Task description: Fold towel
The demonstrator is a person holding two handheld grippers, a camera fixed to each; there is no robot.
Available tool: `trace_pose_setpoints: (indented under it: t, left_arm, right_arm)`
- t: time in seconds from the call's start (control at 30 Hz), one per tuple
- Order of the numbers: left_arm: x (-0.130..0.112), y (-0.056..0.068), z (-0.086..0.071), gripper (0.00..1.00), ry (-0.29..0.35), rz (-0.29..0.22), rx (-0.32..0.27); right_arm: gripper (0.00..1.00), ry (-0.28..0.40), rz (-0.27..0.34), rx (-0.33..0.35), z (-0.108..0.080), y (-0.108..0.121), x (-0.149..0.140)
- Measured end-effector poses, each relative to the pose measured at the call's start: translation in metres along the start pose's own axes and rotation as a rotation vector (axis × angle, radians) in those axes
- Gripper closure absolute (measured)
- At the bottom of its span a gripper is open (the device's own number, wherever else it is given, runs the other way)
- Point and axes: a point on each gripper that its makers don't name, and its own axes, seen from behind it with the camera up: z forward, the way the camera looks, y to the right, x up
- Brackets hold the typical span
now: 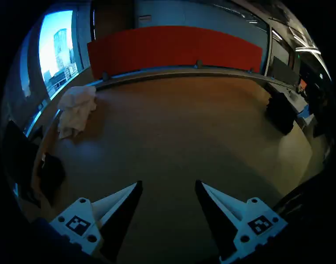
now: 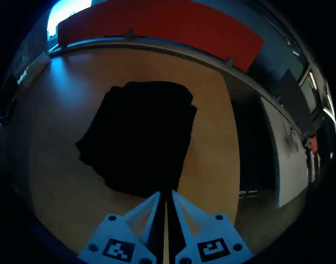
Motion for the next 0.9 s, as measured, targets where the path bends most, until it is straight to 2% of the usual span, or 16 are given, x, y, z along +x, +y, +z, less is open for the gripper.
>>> trace_pose_setpoints:
  t: [0.2, 0.3, 0.4, 0.53, 0.67, 0.77, 0.9]
  left_arm:
    - [0.001, -0.001, -0.001, 0.12, 0.005, -0.004, 0.003]
    - [0.001, -0.001, -0.001, 0.12, 0.007, -0.003, 0.004]
    - [0.0, 0.0, -0.001, 0.12, 0.008, -0.003, 0.002]
    - [0.0, 0.001, 0.0, 0.12, 0.01, -0.005, -0.001]
    - [0.0, 0.002, 0.0, 0.12, 0.011, -0.002, -0.003]
    - [0.0, 0.002, 0.0, 0.12, 0.014, 0.0, -0.003]
    - [0.001, 0.002, -0.001, 0.12, 0.018, -0.005, -0.001]
  right_arm:
    - [0.96, 0.01, 0.0, -0.007, -0.002, 0.0, 0.003]
    - [0.92, 0.016, -0.001, -0.013, -0.004, 0.0, 0.003]
    - [0.79, 0.018, -0.003, -0.022, -0.007, 0.002, 0.002]
    - [0.46, 0.019, -0.003, -0.034, -0.01, 0.003, -0.001]
    - [0.28, 0.038, 0.011, -0.043, -0.013, 0.003, 0.002]
    - [0.18, 0.059, 0.033, -0.044, -0.015, 0.001, 0.007]
    - [0.17, 0.09, 0.069, -0.053, -0.017, 0.001, 0.015]
